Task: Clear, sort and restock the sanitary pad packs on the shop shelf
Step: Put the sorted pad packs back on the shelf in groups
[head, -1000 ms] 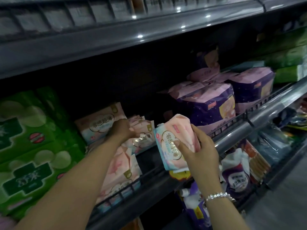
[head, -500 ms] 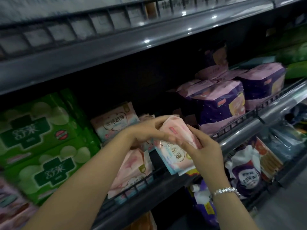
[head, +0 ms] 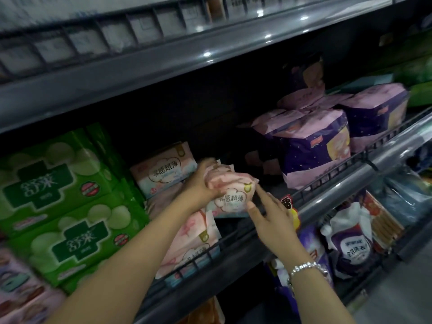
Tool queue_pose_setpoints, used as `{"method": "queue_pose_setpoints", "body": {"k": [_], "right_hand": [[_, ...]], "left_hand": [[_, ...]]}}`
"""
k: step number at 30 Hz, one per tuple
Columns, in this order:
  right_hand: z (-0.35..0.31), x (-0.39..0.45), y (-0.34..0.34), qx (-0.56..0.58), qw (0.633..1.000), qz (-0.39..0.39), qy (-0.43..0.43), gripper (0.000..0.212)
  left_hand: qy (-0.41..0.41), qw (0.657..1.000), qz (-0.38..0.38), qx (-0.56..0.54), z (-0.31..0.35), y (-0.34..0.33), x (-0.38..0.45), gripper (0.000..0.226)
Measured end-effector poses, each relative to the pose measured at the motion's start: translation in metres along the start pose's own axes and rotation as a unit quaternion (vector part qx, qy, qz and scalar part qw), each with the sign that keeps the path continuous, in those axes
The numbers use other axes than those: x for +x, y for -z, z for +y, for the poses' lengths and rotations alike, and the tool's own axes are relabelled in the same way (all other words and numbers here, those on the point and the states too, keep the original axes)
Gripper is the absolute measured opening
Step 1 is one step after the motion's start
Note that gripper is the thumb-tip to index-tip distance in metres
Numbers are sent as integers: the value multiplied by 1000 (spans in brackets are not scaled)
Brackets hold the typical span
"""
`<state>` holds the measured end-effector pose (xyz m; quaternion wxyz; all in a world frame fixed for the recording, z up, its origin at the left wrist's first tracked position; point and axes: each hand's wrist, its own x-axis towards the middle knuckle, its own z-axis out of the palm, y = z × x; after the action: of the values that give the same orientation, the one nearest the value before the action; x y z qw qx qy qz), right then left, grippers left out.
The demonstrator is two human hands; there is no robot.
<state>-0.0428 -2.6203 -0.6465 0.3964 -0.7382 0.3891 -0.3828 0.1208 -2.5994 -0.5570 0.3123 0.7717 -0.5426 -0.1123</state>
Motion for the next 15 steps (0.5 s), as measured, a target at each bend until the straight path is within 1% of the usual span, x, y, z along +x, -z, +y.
{"method": "queue_pose_setpoints", "body": {"k": [2, 4, 6, 8, 9, 10, 12, 13, 15], "right_hand": [[5, 0, -4, -60, 998, -31, -13, 53], [8, 0, -8, -126, 991, -48, 0, 53], [10, -1, -11, -173, 983, -54, 15, 54], [11, -2, -14, -199, 978, -50, 26, 54], [12, -2, -15, -206, 977, -47, 32, 54], [13, -3, -16, -211, 976, -44, 37, 54], [15, -4, -17, -219, 974, -41, 46, 53], [16, -4, -17, -227, 972, -43, 49, 53], [19, -5, -18, -236, 969, -47, 53, 53]], "left_hand": [[18, 994, -8, 106, -6, -1, 2, 59], [48, 983, -8, 175, -6, -3, 4, 57], [60, 959, -15, 277, -2, -7, 4, 64], [31, 922, -26, 386, 0, -12, 10, 80], [4, 913, -35, 407, 1, -14, 13, 87], [-24, 912, -50, 406, 2, -15, 16, 90], [-69, 911, -93, 395, 2, -20, 22, 91], [-73, 908, -111, 396, 1, -22, 24, 91], [-55, 908, -124, 396, -5, -24, 28, 91]]}}
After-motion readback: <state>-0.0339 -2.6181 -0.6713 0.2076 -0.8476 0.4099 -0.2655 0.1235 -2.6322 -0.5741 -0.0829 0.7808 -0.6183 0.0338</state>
